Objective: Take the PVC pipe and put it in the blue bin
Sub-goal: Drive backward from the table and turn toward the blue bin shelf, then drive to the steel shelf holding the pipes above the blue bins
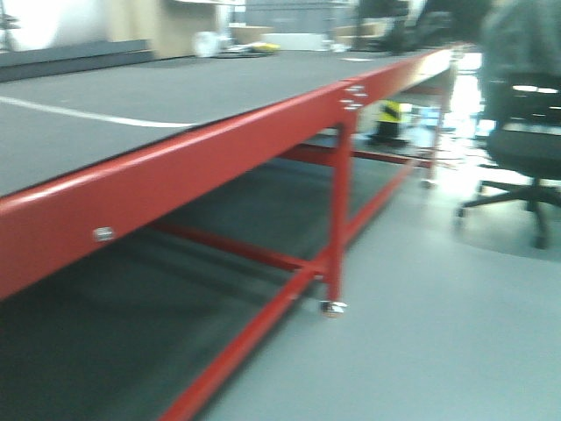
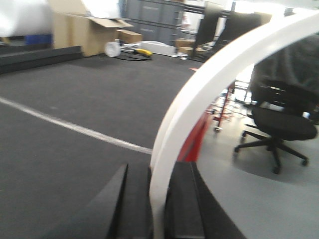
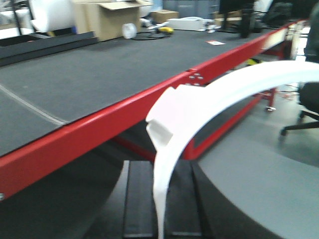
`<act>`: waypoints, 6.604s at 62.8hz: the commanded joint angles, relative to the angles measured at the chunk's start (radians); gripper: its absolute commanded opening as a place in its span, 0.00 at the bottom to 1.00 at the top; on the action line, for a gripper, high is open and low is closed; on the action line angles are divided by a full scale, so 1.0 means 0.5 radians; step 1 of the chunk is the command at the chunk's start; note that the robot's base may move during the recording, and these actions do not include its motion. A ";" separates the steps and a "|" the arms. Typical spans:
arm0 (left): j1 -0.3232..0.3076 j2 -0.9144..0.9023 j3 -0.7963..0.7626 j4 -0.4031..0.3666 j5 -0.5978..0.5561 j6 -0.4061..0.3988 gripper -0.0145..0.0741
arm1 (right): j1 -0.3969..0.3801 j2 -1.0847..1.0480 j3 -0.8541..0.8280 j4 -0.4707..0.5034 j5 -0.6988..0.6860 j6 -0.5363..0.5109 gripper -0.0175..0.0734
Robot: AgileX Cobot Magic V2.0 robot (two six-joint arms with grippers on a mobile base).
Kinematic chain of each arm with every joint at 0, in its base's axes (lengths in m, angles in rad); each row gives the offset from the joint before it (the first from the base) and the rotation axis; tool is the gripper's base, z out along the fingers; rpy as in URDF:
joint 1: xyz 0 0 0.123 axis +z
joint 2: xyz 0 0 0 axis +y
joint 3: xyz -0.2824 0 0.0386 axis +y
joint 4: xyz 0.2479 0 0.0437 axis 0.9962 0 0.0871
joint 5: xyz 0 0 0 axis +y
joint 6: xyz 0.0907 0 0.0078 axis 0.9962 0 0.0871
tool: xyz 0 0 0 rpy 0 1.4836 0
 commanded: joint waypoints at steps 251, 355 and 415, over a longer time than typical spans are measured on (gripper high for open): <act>0.001 -0.014 0.001 0.011 -0.062 -0.007 0.04 | 0.003 -0.010 0.000 -0.015 -0.064 -0.009 0.01; 0.001 -0.014 0.001 0.011 -0.062 -0.007 0.04 | 0.003 -0.010 0.000 -0.015 -0.064 -0.009 0.01; 0.001 -0.014 0.001 0.011 -0.062 -0.007 0.04 | 0.003 -0.010 0.000 -0.015 -0.064 -0.009 0.01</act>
